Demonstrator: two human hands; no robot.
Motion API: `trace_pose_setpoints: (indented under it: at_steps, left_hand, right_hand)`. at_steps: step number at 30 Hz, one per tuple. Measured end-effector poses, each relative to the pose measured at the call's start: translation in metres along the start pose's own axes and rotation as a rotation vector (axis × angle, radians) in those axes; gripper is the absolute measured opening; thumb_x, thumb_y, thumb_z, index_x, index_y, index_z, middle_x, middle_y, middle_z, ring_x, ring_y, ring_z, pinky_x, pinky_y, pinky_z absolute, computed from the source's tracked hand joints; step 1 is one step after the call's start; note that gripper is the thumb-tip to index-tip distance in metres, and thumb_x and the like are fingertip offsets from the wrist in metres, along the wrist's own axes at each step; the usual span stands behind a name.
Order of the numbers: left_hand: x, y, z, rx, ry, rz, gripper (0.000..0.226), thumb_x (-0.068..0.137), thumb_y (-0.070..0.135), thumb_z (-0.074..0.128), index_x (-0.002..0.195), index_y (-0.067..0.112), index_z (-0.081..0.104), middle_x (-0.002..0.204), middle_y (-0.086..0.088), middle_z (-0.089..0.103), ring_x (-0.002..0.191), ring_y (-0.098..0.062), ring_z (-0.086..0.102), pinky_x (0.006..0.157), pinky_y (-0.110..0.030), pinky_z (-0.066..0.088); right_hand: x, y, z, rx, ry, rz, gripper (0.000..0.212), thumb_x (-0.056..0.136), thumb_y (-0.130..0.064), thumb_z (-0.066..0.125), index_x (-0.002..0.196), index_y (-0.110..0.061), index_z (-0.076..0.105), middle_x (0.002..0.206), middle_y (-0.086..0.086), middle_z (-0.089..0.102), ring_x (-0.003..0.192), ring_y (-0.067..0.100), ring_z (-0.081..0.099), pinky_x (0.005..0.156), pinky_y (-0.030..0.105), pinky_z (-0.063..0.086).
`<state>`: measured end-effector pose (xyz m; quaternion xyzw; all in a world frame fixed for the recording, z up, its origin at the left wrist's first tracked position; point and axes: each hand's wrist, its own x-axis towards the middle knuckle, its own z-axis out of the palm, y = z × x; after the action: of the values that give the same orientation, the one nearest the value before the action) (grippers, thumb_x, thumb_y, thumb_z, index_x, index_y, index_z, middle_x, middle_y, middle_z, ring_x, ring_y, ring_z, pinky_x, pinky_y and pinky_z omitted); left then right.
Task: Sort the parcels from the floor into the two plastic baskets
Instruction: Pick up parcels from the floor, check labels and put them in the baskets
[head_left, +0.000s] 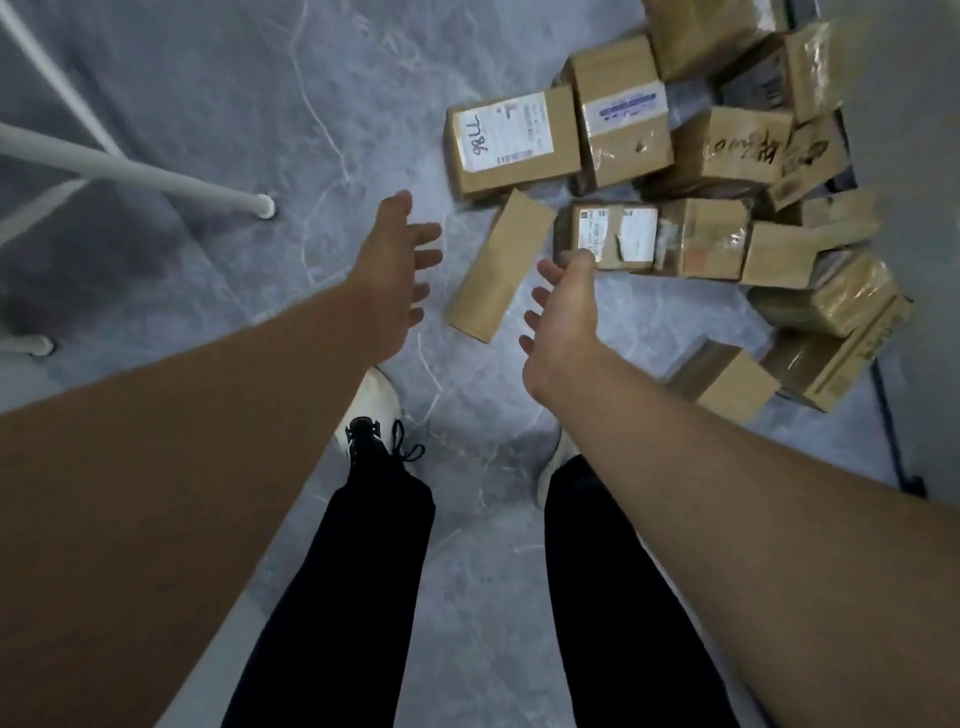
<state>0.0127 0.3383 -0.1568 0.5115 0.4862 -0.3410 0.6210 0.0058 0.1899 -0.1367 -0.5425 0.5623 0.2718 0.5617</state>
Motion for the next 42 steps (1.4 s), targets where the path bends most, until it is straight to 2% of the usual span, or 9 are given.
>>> trace_pose_setpoints:
  at_steps: [6, 9, 11, 14, 18, 25, 31, 34, 42]
  left_hand:
    - [0.097, -0.048, 0.011, 0.057, 0.009, -0.009, 0.061, 0.101, 0.066, 0.030, 0.126, 0.024, 0.068, 0.137, 0.003, 0.061, 0.132, -0.025, 0.049, 0.119, -0.049, 0.029]
    - [0.123, -0.062, 0.015, 0.071, 0.016, -0.004, 0.058, 0.102, 0.065, 0.027, 0.111, 0.027, 0.069, 0.139, 0.004, 0.059, 0.134, -0.023, 0.046, 0.122, -0.049, 0.023]
    - [0.132, -0.071, 0.017, 0.096, -0.008, -0.004, 0.060, 0.102, 0.064, 0.024, 0.104, 0.028, 0.071, 0.150, 0.000, 0.052, 0.141, -0.023, 0.041, 0.124, -0.050, 0.020]
    - [0.134, -0.081, 0.023, 0.107, -0.006, 0.009, 0.062, 0.104, 0.061, 0.023, 0.094, 0.030, 0.076, 0.155, -0.002, 0.047, 0.142, -0.021, 0.040, 0.123, -0.050, 0.021]
    - [0.134, -0.083, 0.029, 0.087, -0.013, 0.001, 0.066, 0.104, 0.056, 0.025, 0.099, 0.023, 0.082, 0.153, -0.002, 0.047, 0.133, -0.016, 0.044, 0.122, -0.047, 0.023]
    - [0.141, -0.086, 0.041, 0.064, -0.012, 0.002, 0.069, 0.106, 0.052, 0.025, 0.103, 0.012, 0.082, 0.086, 0.016, 0.058, 0.086, 0.001, 0.050, 0.103, -0.033, 0.032]
    - [0.142, -0.088, 0.042, 0.058, 0.149, 0.037, 0.047, 0.107, 0.048, 0.031, 0.125, 0.024, 0.066, 0.101, 0.012, 0.062, 0.086, -0.004, 0.054, 0.076, -0.027, 0.037]
    - [0.128, -0.085, 0.042, 0.039, 0.169, 0.048, 0.049, 0.106, 0.049, 0.032, 0.139, 0.025, 0.058, 0.127, 0.003, 0.061, 0.101, -0.010, 0.056, 0.085, -0.029, 0.039]
    - [0.054, -0.053, 0.052, 0.058, 0.138, 0.075, 0.047, 0.107, 0.050, 0.028, 0.118, 0.028, 0.068, 0.084, 0.006, 0.077, 0.058, -0.006, 0.071, 0.049, -0.018, 0.052]
  right_hand:
    - [0.098, 0.029, 0.020, -0.095, 0.002, 0.046, 0.031, 0.112, -0.047, 0.043, 0.090, -0.034, 0.061, 0.079, -0.009, 0.051, 0.073, 0.008, 0.047, 0.088, 0.034, 0.038]
    - [0.137, 0.046, 0.031, -0.140, -0.024, 0.029, 0.034, 0.109, -0.048, 0.044, 0.099, -0.023, 0.066, 0.091, -0.003, 0.061, 0.087, 0.016, 0.055, 0.080, 0.034, 0.041]
    - [0.151, 0.057, 0.035, -0.150, -0.006, -0.019, 0.043, 0.107, -0.048, 0.046, 0.138, -0.025, 0.062, 0.126, 0.000, 0.066, 0.110, 0.020, 0.058, 0.086, 0.038, 0.041]
    - [0.158, 0.068, 0.037, -0.208, 0.013, -0.107, 0.056, 0.108, -0.043, 0.049, 0.163, -0.033, 0.041, 0.144, 0.000, 0.059, 0.103, 0.010, 0.054, 0.088, 0.035, 0.040]
    - [0.164, 0.074, 0.034, -0.207, 0.068, -0.167, 0.059, 0.105, -0.040, 0.061, 0.160, -0.035, 0.042, 0.135, -0.007, 0.064, 0.106, 0.012, 0.059, 0.094, 0.034, 0.046]
    - [0.178, 0.074, 0.021, -0.260, 0.092, -0.192, 0.079, 0.087, -0.032, 0.086, 0.155, -0.033, 0.046, 0.117, -0.012, 0.065, 0.109, 0.016, 0.066, 0.101, 0.037, 0.056]
    - [0.172, 0.067, 0.007, -0.151, 0.009, -0.183, 0.072, 0.096, -0.034, 0.077, 0.160, -0.035, 0.046, 0.129, -0.010, 0.069, 0.113, 0.014, 0.070, 0.104, 0.039, 0.059]
    - [0.156, 0.060, -0.004, -0.127, -0.047, -0.159, 0.071, 0.103, -0.036, 0.068, 0.167, -0.039, 0.037, 0.139, -0.008, 0.067, 0.113, 0.009, 0.068, 0.093, 0.029, 0.060]
    - [0.101, 0.028, -0.036, -0.150, -0.126, -0.169, 0.065, 0.109, -0.033, 0.058, 0.167, -0.047, 0.033, 0.125, -0.011, 0.070, 0.100, 0.003, 0.068, 0.057, 0.014, 0.054]
